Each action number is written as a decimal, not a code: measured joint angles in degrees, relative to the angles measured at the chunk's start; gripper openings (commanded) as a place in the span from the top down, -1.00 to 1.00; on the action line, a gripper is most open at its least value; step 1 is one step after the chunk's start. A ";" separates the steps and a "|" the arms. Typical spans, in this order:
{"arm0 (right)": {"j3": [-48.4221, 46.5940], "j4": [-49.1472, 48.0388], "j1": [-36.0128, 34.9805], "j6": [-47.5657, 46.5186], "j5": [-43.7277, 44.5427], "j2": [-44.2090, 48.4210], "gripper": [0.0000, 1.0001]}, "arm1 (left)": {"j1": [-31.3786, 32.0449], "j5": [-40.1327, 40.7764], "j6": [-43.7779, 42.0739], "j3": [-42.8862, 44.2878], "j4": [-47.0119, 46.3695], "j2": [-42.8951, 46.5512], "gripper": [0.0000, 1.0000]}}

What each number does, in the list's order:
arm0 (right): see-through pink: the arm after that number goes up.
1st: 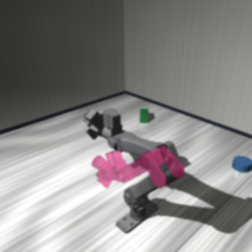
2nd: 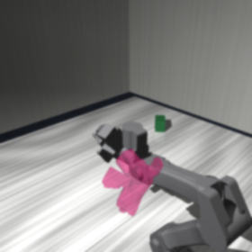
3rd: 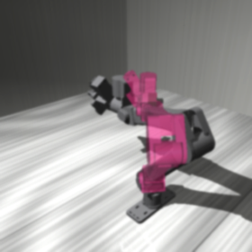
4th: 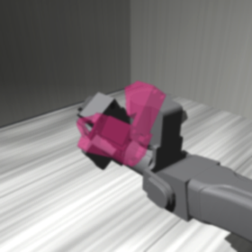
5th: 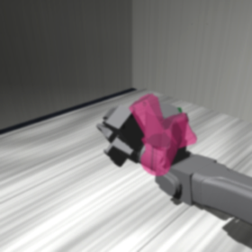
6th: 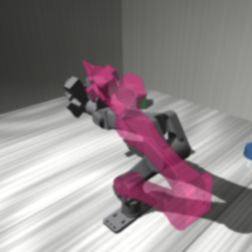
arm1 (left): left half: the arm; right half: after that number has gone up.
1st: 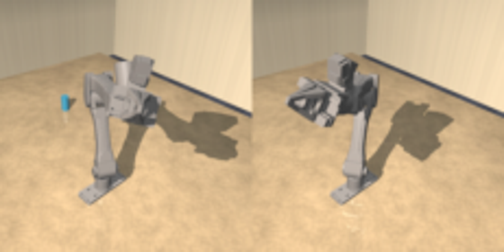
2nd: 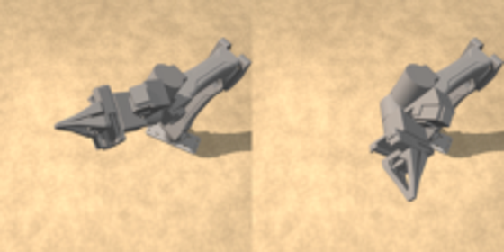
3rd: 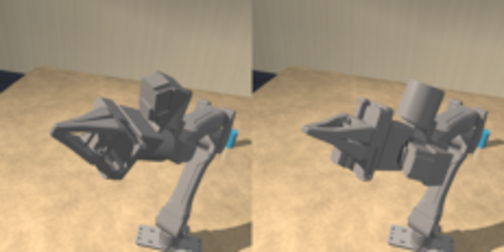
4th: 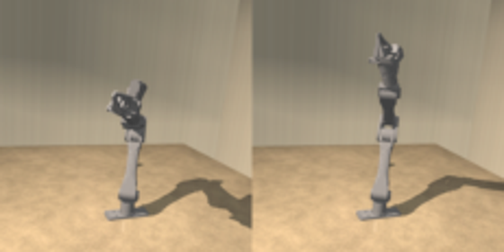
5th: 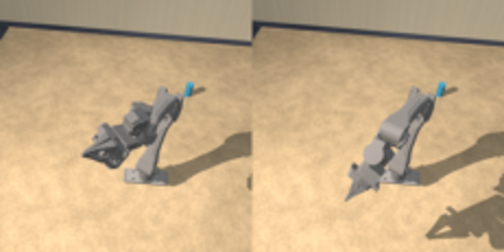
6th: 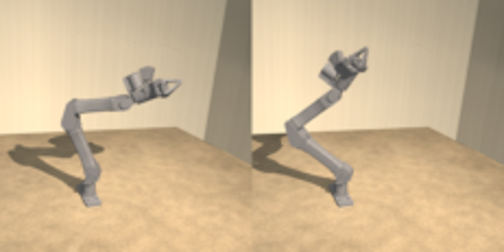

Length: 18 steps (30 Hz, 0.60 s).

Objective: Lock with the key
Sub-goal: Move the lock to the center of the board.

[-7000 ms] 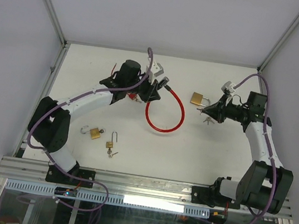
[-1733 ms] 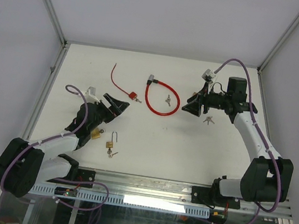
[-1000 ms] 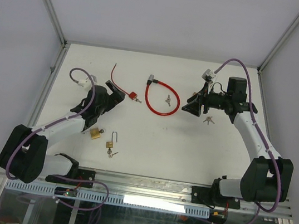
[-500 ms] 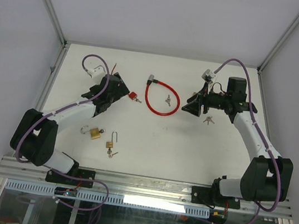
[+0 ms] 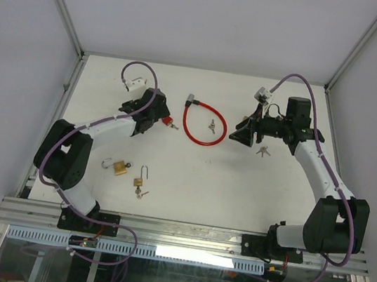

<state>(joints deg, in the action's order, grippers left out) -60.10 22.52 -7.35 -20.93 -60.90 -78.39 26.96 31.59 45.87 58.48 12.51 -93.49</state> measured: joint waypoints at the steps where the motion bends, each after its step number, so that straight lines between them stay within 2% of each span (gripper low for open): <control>1: 0.00 0.02 0.00 0.00 0.00 0.00 -0.25 | 0.00 0.09 -0.17 0.33 0.02 -0.44 -0.91; 6: 0.02 0.02 0.00 0.00 0.00 -0.09 -0.25 | -0.07 1.01 -1.66 3.52 1.16 -4.00 -0.83; 11: 0.00 0.02 0.00 0.02 0.00 -0.09 -0.26 | -0.94 1.31 -3.06 8.13 2.03 -8.52 -0.51; 18: 0.00 0.02 0.00 0.00 0.00 -0.09 -0.26 | -4.11 -2.97 -6.23 16.20 2.93 -17.16 -0.54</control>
<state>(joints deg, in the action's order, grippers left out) -60.10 22.55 -7.35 -20.93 -60.90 -78.48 22.85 28.62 39.64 74.67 15.44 -110.65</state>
